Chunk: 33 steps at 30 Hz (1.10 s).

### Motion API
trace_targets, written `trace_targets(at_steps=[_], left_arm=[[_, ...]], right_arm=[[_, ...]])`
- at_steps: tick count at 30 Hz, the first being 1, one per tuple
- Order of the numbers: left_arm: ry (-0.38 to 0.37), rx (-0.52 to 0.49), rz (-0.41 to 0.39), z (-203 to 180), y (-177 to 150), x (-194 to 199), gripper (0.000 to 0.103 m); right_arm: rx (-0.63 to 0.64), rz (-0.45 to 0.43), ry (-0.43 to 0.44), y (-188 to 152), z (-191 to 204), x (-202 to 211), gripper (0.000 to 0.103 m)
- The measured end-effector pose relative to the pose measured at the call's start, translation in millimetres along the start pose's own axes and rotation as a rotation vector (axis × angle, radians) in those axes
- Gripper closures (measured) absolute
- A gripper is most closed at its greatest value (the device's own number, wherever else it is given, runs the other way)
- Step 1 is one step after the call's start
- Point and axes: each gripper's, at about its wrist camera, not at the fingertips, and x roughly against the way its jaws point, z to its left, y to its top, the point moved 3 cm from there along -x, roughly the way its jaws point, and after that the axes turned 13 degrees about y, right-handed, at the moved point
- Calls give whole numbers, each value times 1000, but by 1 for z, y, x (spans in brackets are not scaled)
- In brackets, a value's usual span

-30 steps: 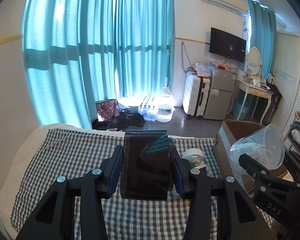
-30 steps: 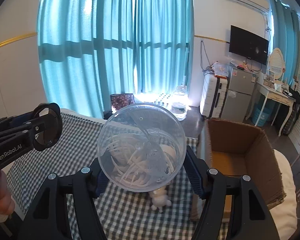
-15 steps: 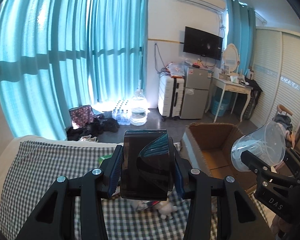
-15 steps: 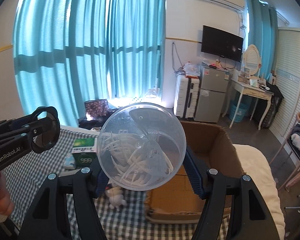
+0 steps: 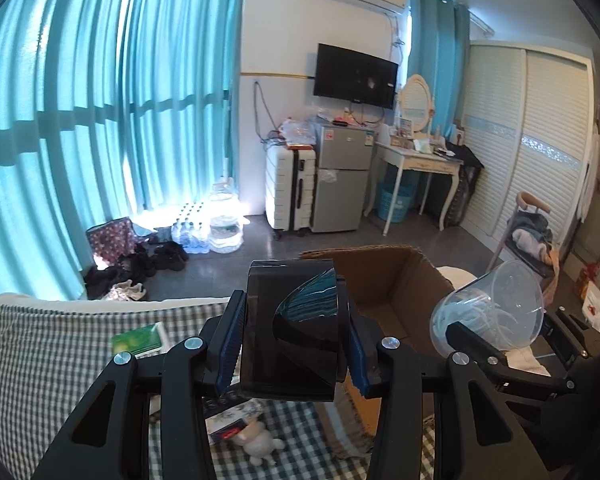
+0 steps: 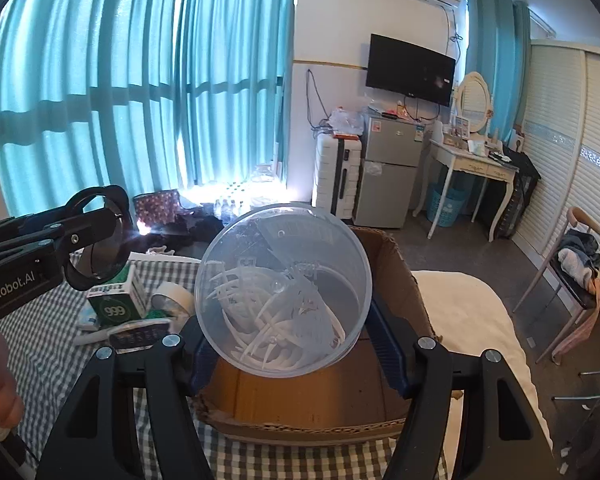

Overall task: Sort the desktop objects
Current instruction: 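Carry the black case and clear cup with both tools over the cardboard box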

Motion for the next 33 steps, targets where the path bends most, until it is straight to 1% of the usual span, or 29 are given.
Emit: trace_targets(at_steps=[5,9,14,17,24,28,33], left_arm=[[-47,-39,15,-30,3,-21,57],[-82,-46,54,-44,1,-40,57],[-109,-75,107,-69,-5,-68,57],[-129,-77,143,-78,-10,-83,57],[-149,-115,200,-95,-18,-110,57],[-168,-137,262,-103,-25,-126,57],[-162,-151,358,-107,-39,-146,57]], right_arm=[[-14,19,-22,-2,-19,-8,37],[-28,40,-34,-6,-34,-19,37],[-52,95,-37,-13,-56,-40,37],[-73,131,-23,-19,-64,-50,37],[-79,218,1,-32,-72,-78,37],[-91,258,-2,-41,-76,-88,37],[-100,328,-1,-52,-78,-102,37]])
